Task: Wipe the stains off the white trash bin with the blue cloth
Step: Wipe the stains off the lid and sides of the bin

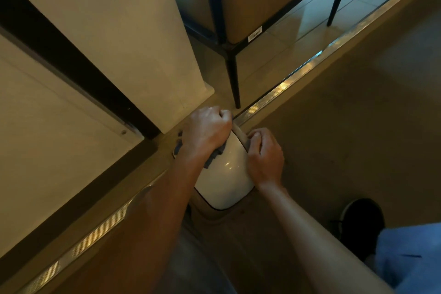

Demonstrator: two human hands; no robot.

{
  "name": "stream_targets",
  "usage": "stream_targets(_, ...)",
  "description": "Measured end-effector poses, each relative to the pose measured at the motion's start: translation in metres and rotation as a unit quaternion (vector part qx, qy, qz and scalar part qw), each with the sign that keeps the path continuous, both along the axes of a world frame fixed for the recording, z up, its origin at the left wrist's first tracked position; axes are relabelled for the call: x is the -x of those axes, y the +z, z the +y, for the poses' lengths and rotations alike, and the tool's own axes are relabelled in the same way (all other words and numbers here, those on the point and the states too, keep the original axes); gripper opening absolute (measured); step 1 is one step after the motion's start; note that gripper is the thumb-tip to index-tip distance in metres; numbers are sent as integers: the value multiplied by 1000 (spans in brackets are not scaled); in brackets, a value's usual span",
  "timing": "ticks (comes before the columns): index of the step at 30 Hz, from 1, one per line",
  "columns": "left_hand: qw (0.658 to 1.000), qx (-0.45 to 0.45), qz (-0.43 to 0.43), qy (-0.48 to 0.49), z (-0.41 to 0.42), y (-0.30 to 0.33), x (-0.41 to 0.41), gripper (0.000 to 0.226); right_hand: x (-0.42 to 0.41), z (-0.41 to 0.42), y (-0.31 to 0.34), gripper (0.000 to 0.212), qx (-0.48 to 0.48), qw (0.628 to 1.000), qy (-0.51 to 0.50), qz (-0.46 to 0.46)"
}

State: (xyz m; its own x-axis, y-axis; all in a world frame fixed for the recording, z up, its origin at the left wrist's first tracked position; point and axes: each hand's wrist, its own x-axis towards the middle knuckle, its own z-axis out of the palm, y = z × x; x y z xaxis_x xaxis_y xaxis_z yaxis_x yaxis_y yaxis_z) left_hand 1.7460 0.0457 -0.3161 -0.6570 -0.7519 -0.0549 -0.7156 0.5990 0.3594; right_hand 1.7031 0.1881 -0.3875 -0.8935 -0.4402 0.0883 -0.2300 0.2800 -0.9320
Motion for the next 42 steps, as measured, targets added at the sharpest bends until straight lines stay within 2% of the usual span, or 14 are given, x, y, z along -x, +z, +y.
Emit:
stream_targets(3, 988, -1, -19, -151, -4, 4, -3, 37, -2, 1, -1, 19, 24, 1000, -8, -14)
stream_targets(5, 960, 18, -47, -276, -6, 10, -4, 45, -2, 1, 0, 16, 56, 998, -17, -18)
stream_targets(7, 937, 21, -60, -342, -9, 15, -2, 50, -3, 2, 0, 14, 75, 997, -30, -15)
stream_targets(9, 944, 13, -55, -326, -12, 15, 0, 47, -5, 1, 0, 11, 77, 996, -43, 0)
stream_targets(12, 978, 42, -37, -201, -7, 11, 6, 30, -4, 1, -1, 10, 74, 996, -47, 11)
stream_targets(14, 984, 62, -35, -162, -1, 7, 9, 27, -4, 1, -2, 11, 74, 996, -47, 14)
stream_targets(20, 922, 59, -63, -377, -7, 17, -4, 42, -4, 3, -1, 13, 77, 996, -39, 14)
stream_targets(22, 934, 31, -64, -350, -12, 18, -3, 48, -4, 2, 0, 12, 74, 996, -40, 16)
stream_targets(24, 963, 1, -60, -264, -15, 15, 2, 46, -4, 1, 1, 10, 69, 997, -42, 17)
stream_targets(27, 978, 30, -71, -195, -4, 12, 5, 38, -3, 1, 0, 11, 64, 997, -38, 15)
stream_targets(30, 956, 115, -27, -270, 14, 13, -15, 39, -2, 2, -2, 14, 66, 997, -27, 9)
stream_targets(33, 931, 130, 34, -338, 12, 17, -39, 35, -1, 1, -3, 18, 67, 998, -18, 7)
stream_targets(38, 974, 107, 54, -191, 1, 20, -34, 30, 1, -2, -3, 15, 63, 998, -17, -3)
stream_targets(42, 944, 162, 75, -278, 26, 11, -43, 28, 1, 0, -2, 15, 68, 998, -13, -3)
